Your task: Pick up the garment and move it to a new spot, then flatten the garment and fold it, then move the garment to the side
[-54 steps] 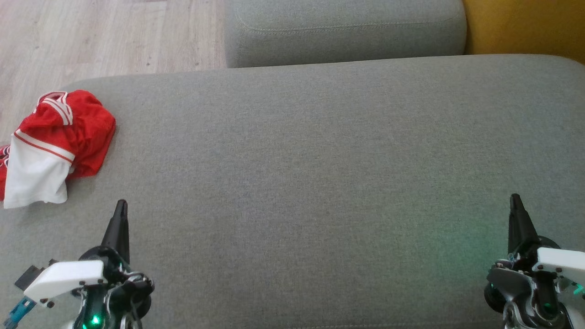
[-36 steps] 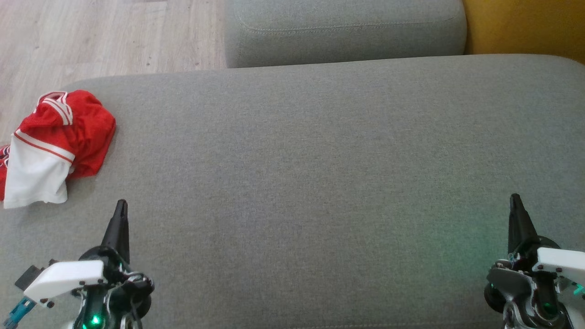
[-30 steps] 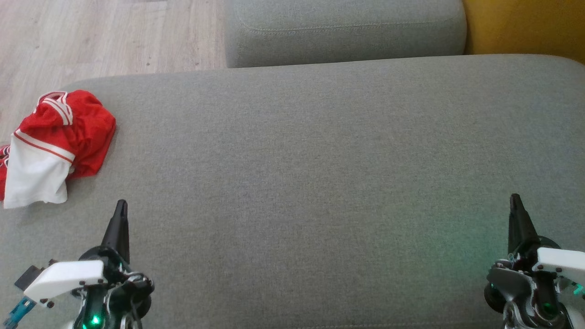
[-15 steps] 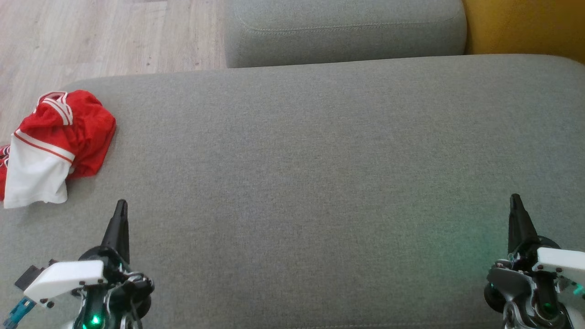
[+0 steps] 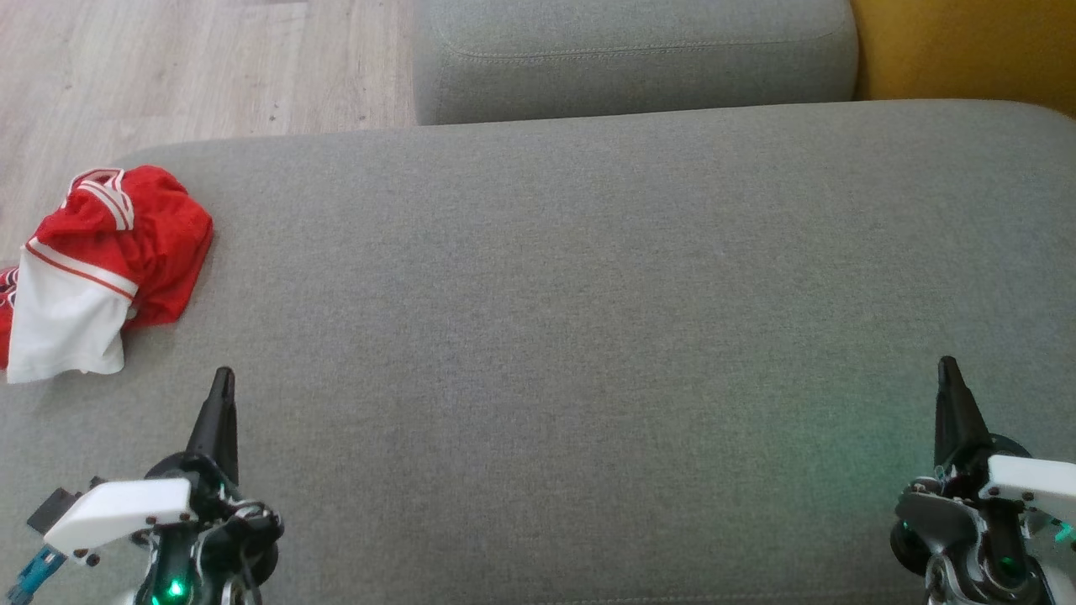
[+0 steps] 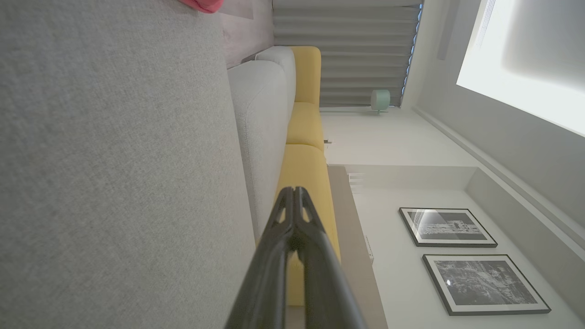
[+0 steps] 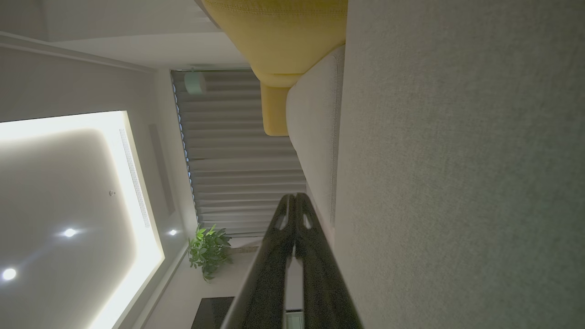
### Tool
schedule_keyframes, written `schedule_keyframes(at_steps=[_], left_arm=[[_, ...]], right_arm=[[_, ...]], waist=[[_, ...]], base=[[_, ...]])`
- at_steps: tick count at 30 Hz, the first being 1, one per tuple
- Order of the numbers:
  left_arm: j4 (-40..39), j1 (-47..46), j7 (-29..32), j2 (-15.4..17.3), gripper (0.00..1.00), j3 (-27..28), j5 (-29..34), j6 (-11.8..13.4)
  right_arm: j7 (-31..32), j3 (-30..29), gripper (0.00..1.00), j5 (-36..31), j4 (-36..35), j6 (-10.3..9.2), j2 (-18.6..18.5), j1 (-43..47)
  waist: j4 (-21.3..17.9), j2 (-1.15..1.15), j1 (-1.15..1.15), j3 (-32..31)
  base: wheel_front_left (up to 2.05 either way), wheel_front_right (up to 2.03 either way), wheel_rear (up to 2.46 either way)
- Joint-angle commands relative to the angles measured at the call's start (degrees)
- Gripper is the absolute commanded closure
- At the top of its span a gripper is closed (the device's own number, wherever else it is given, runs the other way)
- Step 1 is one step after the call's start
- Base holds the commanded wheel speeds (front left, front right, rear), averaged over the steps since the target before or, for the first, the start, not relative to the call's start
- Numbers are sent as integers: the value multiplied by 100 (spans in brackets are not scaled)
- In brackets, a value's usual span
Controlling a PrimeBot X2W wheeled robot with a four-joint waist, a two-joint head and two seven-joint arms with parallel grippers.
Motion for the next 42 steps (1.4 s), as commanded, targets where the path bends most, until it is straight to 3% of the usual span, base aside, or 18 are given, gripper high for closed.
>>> schedule_keyframes(at_steps=[1,5,6,10,23,33,42], left_arm=[[-206,-305,42,48,100,197,-25,-42],[-206,-305,42,48,100,197,-25,-42],[-1,-1,-1,0,0,0,0,0],[352,213,-10,-46,0,-21,0,9],[85,238,-245,-36,0,-172,217,3],[-225,198,-412,-28,0,-199,759,-1],[-534,150,-563,-21,0,-326,1507,67]], right_arm=[[32,122,100,0,-218,39,-28,-299],[32,122,100,0,-218,39,-28,-299],[-1,1,0,-1,-1,0,0,0],[-2,16,0,0,348,-7,29,193],[-238,160,0,-313,184,-2,22,201],[-407,209,0,-984,-86,2,18,195],[-559,351,0,-1967,-348,5,14,170]], waist=[[0,0,0,0],[0,0,0,0],[0,0,0,0],[0,0,0,0],[5,0,0,11],[13,0,0,39],[21,0,0,67]], base=[[0,0,0],[0,0,0],[0,0,0],[0,0,0],[0,0,0],[0,0,0],[0,0,0]])
